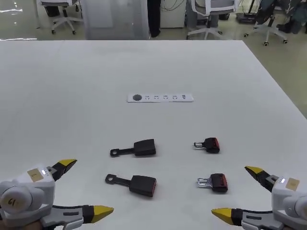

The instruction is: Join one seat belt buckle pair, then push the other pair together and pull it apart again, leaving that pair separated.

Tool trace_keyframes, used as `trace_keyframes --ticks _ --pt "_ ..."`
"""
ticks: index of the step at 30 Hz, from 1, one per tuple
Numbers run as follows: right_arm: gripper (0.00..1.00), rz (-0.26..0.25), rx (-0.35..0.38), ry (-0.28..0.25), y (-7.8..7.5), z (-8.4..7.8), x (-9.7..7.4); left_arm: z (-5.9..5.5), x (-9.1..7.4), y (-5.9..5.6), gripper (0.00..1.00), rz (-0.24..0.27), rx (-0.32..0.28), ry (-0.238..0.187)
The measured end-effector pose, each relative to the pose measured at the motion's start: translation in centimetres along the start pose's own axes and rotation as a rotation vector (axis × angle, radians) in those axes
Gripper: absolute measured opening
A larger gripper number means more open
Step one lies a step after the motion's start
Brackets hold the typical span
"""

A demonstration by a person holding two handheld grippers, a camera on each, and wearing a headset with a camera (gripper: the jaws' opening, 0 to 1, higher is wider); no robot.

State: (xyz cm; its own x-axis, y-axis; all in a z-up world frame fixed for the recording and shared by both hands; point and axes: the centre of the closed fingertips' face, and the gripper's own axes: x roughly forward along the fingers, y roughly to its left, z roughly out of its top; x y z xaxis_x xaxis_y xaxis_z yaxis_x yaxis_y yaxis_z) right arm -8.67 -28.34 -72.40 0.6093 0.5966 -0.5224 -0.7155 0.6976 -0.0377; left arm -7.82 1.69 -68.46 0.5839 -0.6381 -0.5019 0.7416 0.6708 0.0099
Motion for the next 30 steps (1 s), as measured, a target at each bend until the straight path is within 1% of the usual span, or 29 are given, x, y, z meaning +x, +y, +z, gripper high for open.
trace_keyframes --ticks 7,13,16,20,26,30 --pt "0.96 0.005 -0.004 -0.001 -0.3 0.2 0.1 0.1 0.3 0.2 1.0 -0.001 0.001 -0.001" --pt "0.96 0.012 -0.006 -0.011 -0.2 0.5 0.1 0.3 0.6 0.0 1.0 -0.01 0.013 0.002" --pt "0.96 0.021 -0.015 -0.006 -0.2 0.4 0.1 0.3 0.8 -0.1 1.0 -0.015 0.026 0.006" --pt "0.95 0.027 -0.02 0.005 -0.5 0.1 0.3 0.0 1.5 -0.3 1.0 -0.032 0.038 0.023" --pt "0.93 0.05 -0.03 0.027 -1.0 -0.3 0.8 -0.1 2.6 -0.7 1.0 -0.049 0.035 0.028" --pt "0.92 0.066 -0.041 0.04 -1.5 -0.4 1.3 -0.3 3.6 -0.9 1.0 -0.071 0.061 0.051"
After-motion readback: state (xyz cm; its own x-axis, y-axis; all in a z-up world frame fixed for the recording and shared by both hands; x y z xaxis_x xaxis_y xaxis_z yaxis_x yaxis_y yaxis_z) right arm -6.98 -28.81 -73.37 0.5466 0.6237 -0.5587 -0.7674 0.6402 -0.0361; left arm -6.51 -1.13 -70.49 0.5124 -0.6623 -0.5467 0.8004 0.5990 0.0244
